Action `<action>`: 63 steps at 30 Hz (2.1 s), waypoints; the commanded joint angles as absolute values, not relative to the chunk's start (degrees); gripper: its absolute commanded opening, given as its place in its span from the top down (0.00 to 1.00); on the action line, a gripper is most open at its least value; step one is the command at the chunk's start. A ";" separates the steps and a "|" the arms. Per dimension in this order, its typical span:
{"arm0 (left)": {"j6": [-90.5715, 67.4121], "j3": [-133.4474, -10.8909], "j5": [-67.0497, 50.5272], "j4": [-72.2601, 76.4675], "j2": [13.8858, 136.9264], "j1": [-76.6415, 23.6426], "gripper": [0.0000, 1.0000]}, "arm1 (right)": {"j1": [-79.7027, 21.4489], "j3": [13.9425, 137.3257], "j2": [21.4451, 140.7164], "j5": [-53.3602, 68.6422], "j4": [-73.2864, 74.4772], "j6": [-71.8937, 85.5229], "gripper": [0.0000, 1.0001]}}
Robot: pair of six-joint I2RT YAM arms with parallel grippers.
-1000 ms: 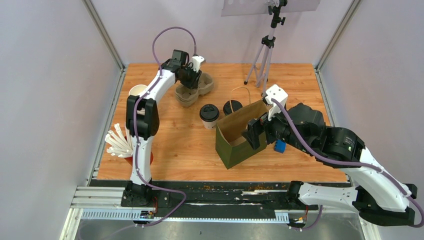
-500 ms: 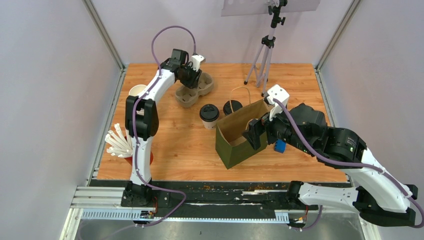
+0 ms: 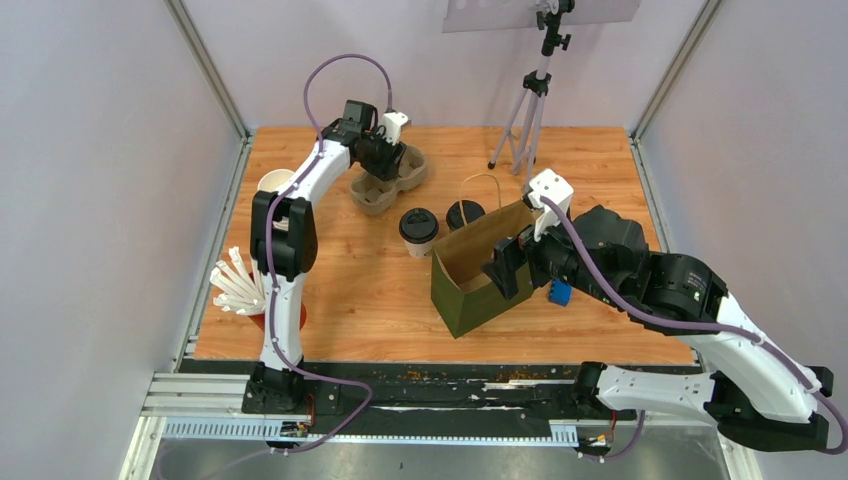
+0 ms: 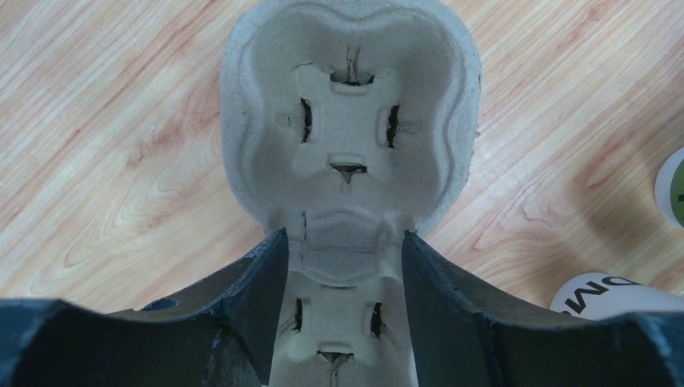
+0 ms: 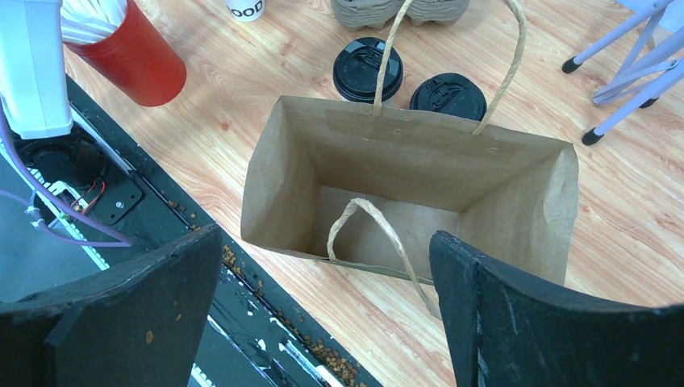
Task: Pack the takeout coffee
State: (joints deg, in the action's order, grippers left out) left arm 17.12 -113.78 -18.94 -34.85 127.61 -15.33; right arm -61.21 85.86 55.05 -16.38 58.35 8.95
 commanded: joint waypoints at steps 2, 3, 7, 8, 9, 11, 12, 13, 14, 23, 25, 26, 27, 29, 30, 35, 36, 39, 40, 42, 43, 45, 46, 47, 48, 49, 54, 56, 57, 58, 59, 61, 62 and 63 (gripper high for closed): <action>18.85 -114.56 -18.54 -34.09 124.41 -15.12 0.37 | -61.43 86.27 54.95 -16.08 55.47 9.24 0.00; 18.95 -114.49 -18.36 -34.21 124.57 -15.12 0.37 | -61.36 86.25 55.01 -16.10 55.55 9.16 0.00; 19.04 -114.32 -18.26 -34.06 125.35 -15.12 0.37 | -61.39 86.34 55.02 -16.16 55.78 9.07 0.00; 19.13 -114.41 -18.32 -34.02 125.58 -15.12 0.37 | -61.41 86.42 55.01 -16.17 55.85 9.09 0.00; 19.16 -114.46 -18.41 -34.09 125.78 -15.12 0.38 | -61.43 86.43 55.02 -16.17 56.02 9.10 0.00; 19.30 -114.68 -18.74 -34.05 126.01 -15.12 0.40 | -61.39 86.53 55.00 -16.28 56.30 9.16 0.00; 19.25 -114.83 -18.89 -33.99 126.09 -15.12 0.41 | -61.39 86.56 55.07 -16.38 56.33 9.26 0.00; 19.26 -114.97 -19.02 -33.93 126.16 -15.10 0.42 | -61.43 86.59 55.08 -16.49 56.41 9.24 0.00; 19.18 -115.05 -19.11 -34.04 126.20 -15.11 0.44 | -61.43 86.73 55.15 -16.60 56.49 9.32 0.00; 20.29 -115.17 -19.10 -34.93 126.49 -15.12 0.42 | -61.41 87.68 55.38 -17.86 57.22 9.36 0.00; 20.09 -115.07 -19.19 -34.95 126.72 -15.12 0.42 | -61.41 87.73 55.42 -17.71 57.22 9.40 0.00; 20.03 -115.05 -19.35 -34.98 126.88 -15.12 0.42 | -61.41 87.77 55.48 -17.67 57.22 9.41 0.00; 19.86 -115.05 -19.65 -35.05 126.98 -15.12 0.42 | -61.43 87.80 55.47 -17.71 57.26 9.38 0.00; 19.71 -114.94 -19.96 -34.89 127.21 -15.12 0.43 | -61.42 87.81 55.53 -17.91 57.30 9.31 0.00; 19.68 -114.84 -19.96 -34.89 127.30 -15.12 0.44 | -61.39 87.79 55.52 -17.94 57.30 9.16 0.00; 19.53 -114.60 -19.62 -34.50 127.42 -15.12 0.45 | -61.39 87.54 55.04 -18.03 57.33 9.21 0.00; 19.51 -114.49 -19.58 -34.50 127.39 -15.12 0.45 | -61.42 87.53 54.92 -18.09 57.31 9.11 0.00; 19.18 -114.25 -19.46 -34.24 127.59 -15.12 0.44 | -61.44 87.58 54.75 -18.37 57.38 8.88 0.00; 19.10 -114.18 -19.35 -34.17 127.56 -15.12 0.44 | -61.44 87.62 54.74 -18.38 57.39 8.83 0.00; 19.08 -113.96 -19.25 -34.02 127.76 -15.12 0.43 | -61.43 87.56 54.60 -18.40 57.39 8.82 0.00; 19.11 -113.89 -19.27 -34.01 127.77 -15.12 0.43 | -61.44 87.55 54.52 -18.44 57.39 8.87 0.00; 19.08 -113.70 -19.04 -33.96 127.86 -15.12 0.43 | -61.43 87.62 54.51 -18.41 57.47 8.84 0.00; 19.07 -113.59 -18.99 -33.90 127.86 -15.07 0.43 | -61.44 87.62 54.51 -18.37 57.48 8.83 0.00; 19.06 -113.56 -18.77 -33.89 127.83 -15.11 0.43 | -61.41 87.58 54.47 -18.44 57.48 8.75 0.00; 19.05 -113.50 -18.65 -33.84 127.90 -15.12 0.43 | -61.41 87.60 54.46 -18.48 57.48 8.73 0.00; 19.04 -113.45 -18.65 -33.76 127.96 -15.07 0.43 | -61.41 87.60 54.42 -18.48 57.49 8.68 0.00; 19.30 -113.32 -18.56 -33.92 128.06 -15.12 0.42 | -61.44 87.58 54.57 -18.47 57.32 8.76 0.00; 19.35 -113.33 -18.87 -33.96 127.98 -15.12 0.43 | -61.43 87.59 54.54 -18.49 57.28 8.76 0.00; 19.37 -113.33 -19.04 -33.96 127.93 -15.12 0.44 | -61.40 87.58 54.52 -18.53 57.30 8.66 0.00; 19.37 -113.37 -19.20 -33.97 127.92 -15.12 0.44 | -61.43 87.62 54.50 -18.47 57.30 8.70 0.00; 19.42 -113.31 -19.35 -33.99 128.01 -15.07 0.45 | -61.41 87.58 54.57 -18.46 57.30 8.66 0.00; 19.35 -113.31 -19.34 -34.08 128.05 -15.12 0.45 | -61.40 87.58 54.50 -18.46 57.34 8.66 0.00; 19.34 -113.29 -19.34 -34.02 128.05 -15.11 0.45 | -61.43 87.62 54.44 -18.51 57.31 8.67 0.00; 19.38 -113.18 -19.28 -34.00 128.06 -15.12 0.45 | -61.44 87.70 54.47 -18.49 57.37 8.64 0.00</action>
